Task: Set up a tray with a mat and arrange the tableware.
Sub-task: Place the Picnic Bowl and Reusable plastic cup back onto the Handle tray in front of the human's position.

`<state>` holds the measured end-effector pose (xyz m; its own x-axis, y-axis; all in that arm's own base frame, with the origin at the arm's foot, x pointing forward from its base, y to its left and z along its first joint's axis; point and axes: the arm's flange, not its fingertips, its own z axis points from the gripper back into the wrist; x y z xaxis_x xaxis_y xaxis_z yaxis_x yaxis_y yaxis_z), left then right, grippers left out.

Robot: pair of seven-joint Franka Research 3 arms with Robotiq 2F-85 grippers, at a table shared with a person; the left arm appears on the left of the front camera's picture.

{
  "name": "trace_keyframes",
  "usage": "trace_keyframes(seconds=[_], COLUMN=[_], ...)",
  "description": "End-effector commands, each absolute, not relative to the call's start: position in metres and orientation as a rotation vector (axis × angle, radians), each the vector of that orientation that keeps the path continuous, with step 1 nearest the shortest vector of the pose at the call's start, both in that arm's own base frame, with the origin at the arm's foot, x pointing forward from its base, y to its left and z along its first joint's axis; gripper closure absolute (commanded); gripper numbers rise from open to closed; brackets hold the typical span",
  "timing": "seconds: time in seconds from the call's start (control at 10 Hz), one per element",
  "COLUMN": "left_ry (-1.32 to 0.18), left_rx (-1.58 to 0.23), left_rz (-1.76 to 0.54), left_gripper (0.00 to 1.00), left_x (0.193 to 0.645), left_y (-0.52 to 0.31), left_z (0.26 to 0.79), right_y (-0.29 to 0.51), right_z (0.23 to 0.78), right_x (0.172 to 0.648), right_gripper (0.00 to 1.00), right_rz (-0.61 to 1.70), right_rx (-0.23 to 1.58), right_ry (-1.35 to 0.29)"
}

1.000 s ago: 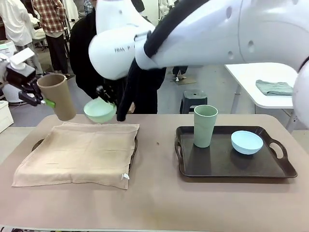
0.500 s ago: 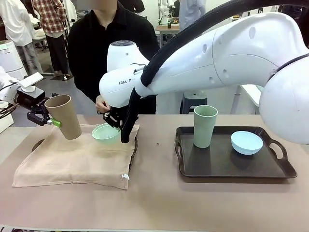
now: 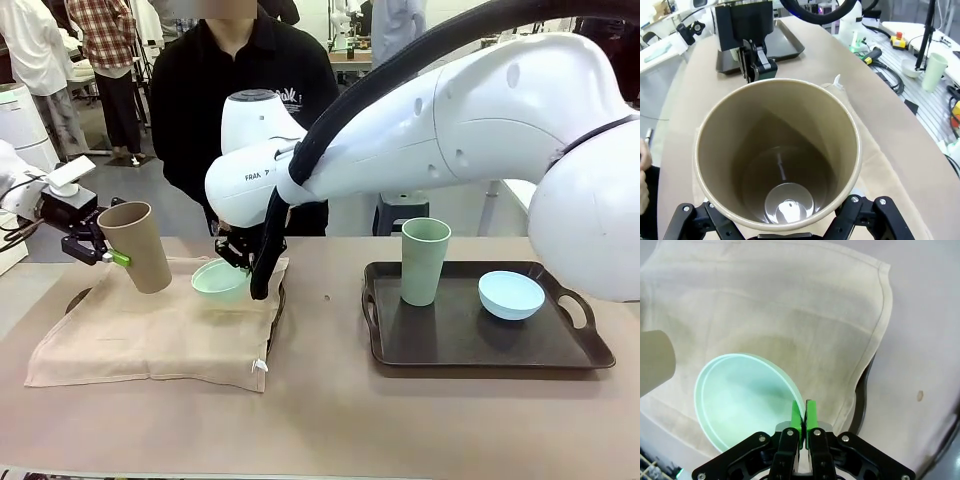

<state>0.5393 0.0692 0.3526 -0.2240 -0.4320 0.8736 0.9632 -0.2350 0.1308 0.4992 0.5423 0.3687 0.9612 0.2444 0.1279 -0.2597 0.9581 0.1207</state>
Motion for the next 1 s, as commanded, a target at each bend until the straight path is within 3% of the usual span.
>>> trace_keyframes(seconds=[0.0, 0.5, 0.6, 0.7, 0.8, 0.9], left_ry=[-0.886, -0.847, -0.85, -0.854, -0.851, -0.835], left_rx=[-0.881, -0.891, -0.906, -0.908, -0.907, -0.898], left_rz=[-1.675, -1.668, -1.671, -1.665, -1.661, -1.64], left_gripper=[0.13, 0.13, 0.0, 0.0, 0.0, 0.0], left_x=[0.549, 0.559, 0.559, 0.558, 0.558, 0.555], left_y=[0.063, 0.054, 0.055, 0.056, 0.058, 0.061], left_z=[0.341, 0.305, 0.304, 0.306, 0.311, 0.315], right_y=[0.544, 0.543, 0.544, 0.544, 0.544, 0.544], right_z=[0.357, 0.324, 0.325, 0.333, 0.344, 0.357], right_x=[0.51, 0.526, 0.526, 0.522, 0.52, 0.514], right_gripper=[0.96, 0.96, 0.36, 0.36, 0.16, 0.73], right_rz=[0.276, 0.273, 0.282, 0.274, 0.265, 0.267], right_rx=[0.144, 0.148, 0.149, 0.139, 0.135, 0.13], right_ry=[-0.115, -0.083, -0.078, -0.08, -0.083, -0.092])
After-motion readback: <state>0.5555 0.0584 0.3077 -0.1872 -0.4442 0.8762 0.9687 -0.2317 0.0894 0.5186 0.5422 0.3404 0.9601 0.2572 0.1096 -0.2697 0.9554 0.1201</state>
